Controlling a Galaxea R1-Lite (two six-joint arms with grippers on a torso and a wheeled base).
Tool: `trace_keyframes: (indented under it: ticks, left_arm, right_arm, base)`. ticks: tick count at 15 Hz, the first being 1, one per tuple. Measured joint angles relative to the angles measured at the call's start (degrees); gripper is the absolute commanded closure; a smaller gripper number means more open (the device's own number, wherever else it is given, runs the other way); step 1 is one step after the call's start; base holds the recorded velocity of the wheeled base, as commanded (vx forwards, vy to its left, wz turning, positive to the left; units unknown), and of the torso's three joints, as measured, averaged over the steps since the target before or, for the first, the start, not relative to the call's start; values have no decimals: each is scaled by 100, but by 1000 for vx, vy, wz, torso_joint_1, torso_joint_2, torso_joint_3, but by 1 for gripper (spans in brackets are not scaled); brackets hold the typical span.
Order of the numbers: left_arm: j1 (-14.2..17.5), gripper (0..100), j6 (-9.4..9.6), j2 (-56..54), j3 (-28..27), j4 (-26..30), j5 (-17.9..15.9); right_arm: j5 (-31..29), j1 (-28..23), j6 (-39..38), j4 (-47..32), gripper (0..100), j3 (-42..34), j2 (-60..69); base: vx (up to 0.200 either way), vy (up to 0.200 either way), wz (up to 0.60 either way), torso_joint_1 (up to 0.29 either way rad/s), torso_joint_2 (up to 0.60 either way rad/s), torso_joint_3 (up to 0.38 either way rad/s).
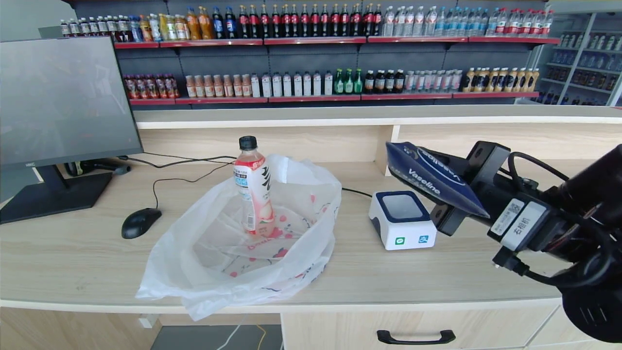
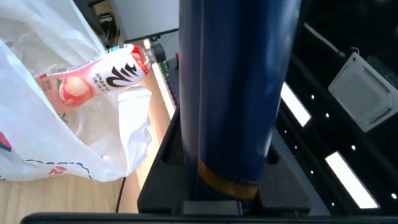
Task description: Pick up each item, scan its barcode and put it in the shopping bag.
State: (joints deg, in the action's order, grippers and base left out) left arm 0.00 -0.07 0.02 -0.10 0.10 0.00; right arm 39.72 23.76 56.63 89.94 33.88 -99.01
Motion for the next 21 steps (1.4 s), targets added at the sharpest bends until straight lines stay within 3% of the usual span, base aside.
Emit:
trace_keyframes:
  ticks: [3, 9, 12, 21]
  left_arm:
    - [0, 0, 2, 0, 0, 0, 0]
    - [0, 0, 0, 0, 0, 0, 0]
    - [0, 0, 2, 0, 0, 0, 0]
    - [0, 0, 18, 0, 0, 0, -2]
  right_arm:
    - [-857, 400, -963, 0, 100, -163, 284]
    - [-2571, 794, -4150, -4, 100, -856, 528]
    - [-3430, 820, -5227, -9, 100, -1134, 373]
    - [-3586, 802, -5463, -4, 100, -1134, -107]
  base:
    - [0, 0, 0, 0, 0, 0]
    - [0, 0, 0, 0, 0, 0]
    - [0, 0, 0, 0, 0, 0]
    - [0, 22, 0, 0, 0, 0]
